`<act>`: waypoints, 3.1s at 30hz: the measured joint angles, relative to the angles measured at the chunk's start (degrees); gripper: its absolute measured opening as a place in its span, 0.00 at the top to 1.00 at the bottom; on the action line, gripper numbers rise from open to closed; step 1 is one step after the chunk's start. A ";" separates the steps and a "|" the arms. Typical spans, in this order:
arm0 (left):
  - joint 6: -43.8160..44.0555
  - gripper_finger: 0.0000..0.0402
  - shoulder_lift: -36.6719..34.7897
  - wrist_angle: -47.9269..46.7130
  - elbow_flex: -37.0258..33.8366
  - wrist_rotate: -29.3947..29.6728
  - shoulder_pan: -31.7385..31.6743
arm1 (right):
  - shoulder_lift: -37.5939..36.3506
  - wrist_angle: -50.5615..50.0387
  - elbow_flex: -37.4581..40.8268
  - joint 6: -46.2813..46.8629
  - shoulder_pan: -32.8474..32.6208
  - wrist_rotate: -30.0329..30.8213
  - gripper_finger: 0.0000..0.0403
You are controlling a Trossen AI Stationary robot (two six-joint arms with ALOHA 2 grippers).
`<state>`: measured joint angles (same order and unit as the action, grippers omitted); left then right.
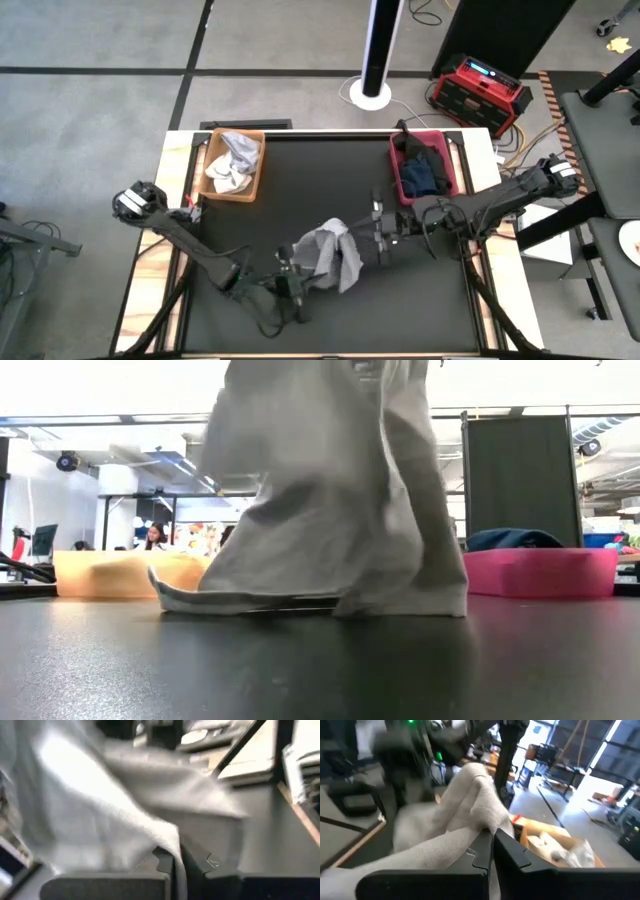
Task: Sort towels by color in basket
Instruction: Put the gray towel into the orange bin
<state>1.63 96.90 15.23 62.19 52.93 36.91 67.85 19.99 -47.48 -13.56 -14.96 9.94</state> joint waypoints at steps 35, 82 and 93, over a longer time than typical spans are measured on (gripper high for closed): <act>-20.19 1.00 -11.74 11.73 -0.04 13.60 -0.22 | 4.64 0.37 -2.01 6.12 1.38 -4.64 0.22; -2.00 0.24 -21.94 -25.77 -0.09 20.12 -2.15 | 5.66 -15.38 -10.60 4.45 0.57 -3.77 0.98; 15.94 0.24 -16.33 -26.56 -4.39 4.83 -2.22 | 4.64 -13.52 -10.51 3.55 0.57 3.16 0.98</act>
<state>17.58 80.57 -11.33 57.80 57.76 34.69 72.49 6.46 -58.00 -10.02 -14.39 13.10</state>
